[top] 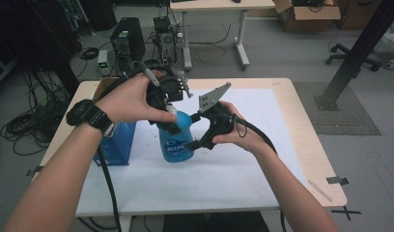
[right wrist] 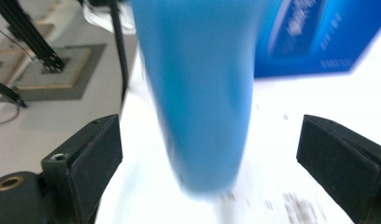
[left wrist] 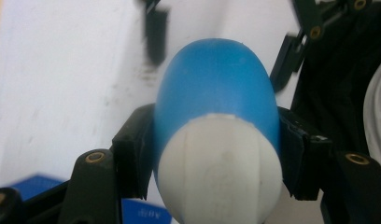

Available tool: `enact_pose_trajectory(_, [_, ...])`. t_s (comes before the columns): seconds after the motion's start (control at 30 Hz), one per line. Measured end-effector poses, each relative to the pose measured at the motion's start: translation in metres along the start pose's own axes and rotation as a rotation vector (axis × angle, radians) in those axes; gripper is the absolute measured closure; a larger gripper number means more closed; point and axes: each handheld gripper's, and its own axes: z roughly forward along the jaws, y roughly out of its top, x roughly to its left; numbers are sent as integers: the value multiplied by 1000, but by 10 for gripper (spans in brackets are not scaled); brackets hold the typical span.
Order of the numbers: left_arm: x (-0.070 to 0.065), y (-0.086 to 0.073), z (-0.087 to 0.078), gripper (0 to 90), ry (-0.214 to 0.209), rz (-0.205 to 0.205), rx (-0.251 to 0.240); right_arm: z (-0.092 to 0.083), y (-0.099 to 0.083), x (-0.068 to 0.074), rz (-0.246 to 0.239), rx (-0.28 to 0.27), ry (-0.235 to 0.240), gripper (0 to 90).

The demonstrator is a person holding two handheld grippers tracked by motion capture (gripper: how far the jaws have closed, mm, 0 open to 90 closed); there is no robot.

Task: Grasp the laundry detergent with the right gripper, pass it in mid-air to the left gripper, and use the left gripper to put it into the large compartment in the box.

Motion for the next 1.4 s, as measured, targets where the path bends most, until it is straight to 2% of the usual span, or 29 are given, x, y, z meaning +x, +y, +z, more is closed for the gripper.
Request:
enact_pose_trajectory(0.03, [3, -1, -5, 380, 11, -42, 12, -4, -3, -1, 9, 16, -18, 68])
enact_pose_trajectory(0.07, [3, -1, -5, 380, 11, -42, 12, -8, -6, -2, 15, 27, -39, 68])
enact_pose_trajectory(0.13, [10, -3, -15, 380, 46, -116, 32, -18, -12, -5, 31, 53, -68, 69])
enact_pose_trajectory(0.17, [13, -4, -20, 380, 65, -153, 41, -18, -12, -5, 31, 53, -68, 69])
enact_pose_trajectory(0.2, [20, -6, -30, 380, 102, -239, 56, -29, -18, -7, 45, 82, -105, 69])
enact_pose_trajectory(0.23, [20, -6, -30, 380, 102, -239, 56, -29, -18, -7, 45, 82, -105, 69])
enact_pose_trajectory(0.27, [23, -7, -36, 380, 119, -287, 56, -39, -24, -10, 68, 115, -124, 65])
enact_pose_trajectory(0.3, [30, -11, -47, 380, 148, -379, 62, -43, -27, -11, 76, 136, -139, 65])
enact_pose_trajectory(0.33, [30, -11, -47, 380, 148, -379, 62, -43, -27, -11, 76, 136, -139, 65])
enact_pose_trajectory(0.37, [38, -16, -58, 380, 177, -473, 64, -53, -35, -12, 90, 173, -159, 64])
enact_pose_trajectory(0.4, [38, -16, -58, 380, 177, -473, 64, -53, -35, -12, 90, 173, -159, 64])
enact_pose_trajectory(0.43, [44, -23, -70, 381, 212, -561, 44, -62, -42, -14, 100, 214, -183, 64])
enact_pose_trajectory(0.47, [44, -23, -70, 380, 212, -561, 44, -62, -42, -14, 100, 214, -183, 64])
enact_pose_trajectory(0.5, [47, -26, -76, 380, 225, -607, 35, -67, -46, -15, 109, 234, -192, 63])
enact_pose_trajectory(0.53, [52, -34, -87, 380, 252, -701, 20, -76, -54, -16, 128, 265, -207, 62])
enact_pose_trajectory(0.67, [64, -50, -104, 381, 297, -850, 8, -95, -68, -19, 155, 306, -248, 63])
enact_pose_trajectory(0.7, [64, -50, -104, 380, 297, -850, 8, -95, -68, -19, 155, 306, -248, 63])
enact_pose_trajectory(0.73, [67, -54, -107, 380, 309, -878, 11, -105, -74, -20, 173, 315, -266, 63])
enact_pose_trajectory(0.77, [70, -59, -110, 380, 319, -907, 14, -105, -74, -20, 173, 315, -266, 63])
enact_pose_trajectory(0.8, [76, -68, -113, 380, 338, -963, 19, -115, -79, -20, 188, 324, -280, 64])
enact_pose_trajectory(0.83, [76, -68, -113, 380, 338, -963, 19, -119, -81, -20, 192, 326, -289, 64])
enact_pose_trajectory(0.87, [78, -73, -114, 380, 347, -988, 25, -119, -81, -20, 192, 326, -289, 64])
enact_pose_trajectory(0.9, [83, -83, -114, 381, 364, -1032, 34, -127, -85, -19, 199, 327, -305, 65])
enact_pose_trajectory(0.93, [83, -83, -114, 380, 364, -1032, 34, -127, -85, -19, 199, 327, -305, 65])
enact_pose_trajectory(1.1, [93, -107, -108, 380, 382, -1100, 53, -146, -94, -20, 217, 339, -332, 69])
enact_pose_trajectory(1.23, [95, -115, -101, 381, 376, -1120, 53, -151, -99, -21, 227, 342, -339, 69])
enact_pose_trajectory(1.4, [99, -124, -83, 381, 355, -1136, 73, -153, -101, -21, 230, 347, -338, 72])
